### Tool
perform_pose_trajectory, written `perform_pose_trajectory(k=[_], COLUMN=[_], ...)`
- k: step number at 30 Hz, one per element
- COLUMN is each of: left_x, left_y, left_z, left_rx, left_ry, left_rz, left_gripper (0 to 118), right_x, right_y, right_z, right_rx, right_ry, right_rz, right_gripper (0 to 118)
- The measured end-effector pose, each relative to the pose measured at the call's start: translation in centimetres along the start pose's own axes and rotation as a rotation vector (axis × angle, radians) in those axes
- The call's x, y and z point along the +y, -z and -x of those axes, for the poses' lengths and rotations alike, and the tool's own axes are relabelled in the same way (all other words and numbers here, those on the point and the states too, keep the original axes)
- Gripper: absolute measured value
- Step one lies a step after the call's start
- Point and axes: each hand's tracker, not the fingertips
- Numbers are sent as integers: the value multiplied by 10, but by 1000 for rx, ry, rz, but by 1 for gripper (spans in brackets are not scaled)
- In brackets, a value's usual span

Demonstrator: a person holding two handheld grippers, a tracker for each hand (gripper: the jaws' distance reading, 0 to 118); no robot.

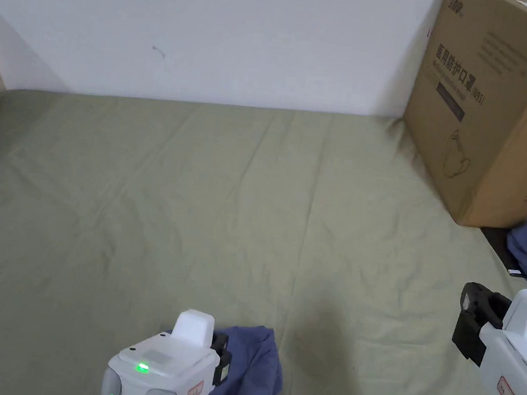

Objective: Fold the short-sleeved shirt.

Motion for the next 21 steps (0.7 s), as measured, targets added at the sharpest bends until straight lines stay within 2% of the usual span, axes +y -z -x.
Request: perform_pose_trajectory(k=[9,18,21], left_x=[-28,-35,-28], left_y=[44,51,37], left_z=[-49,-57,-59], left_rx=[-65,-86,-63], left_ry=[46,48,72], left_rz=[91,113,58], left_gripper=[0,0,0], right_x=[-8,-11,-8], right_y=[6,7,5], right_z=[-11,-12,-10], right_rx=[-23,-27,-23], right_ry=[0,-4,-3], right_rz=[25,39,32], right_gripper=[0,0,0])
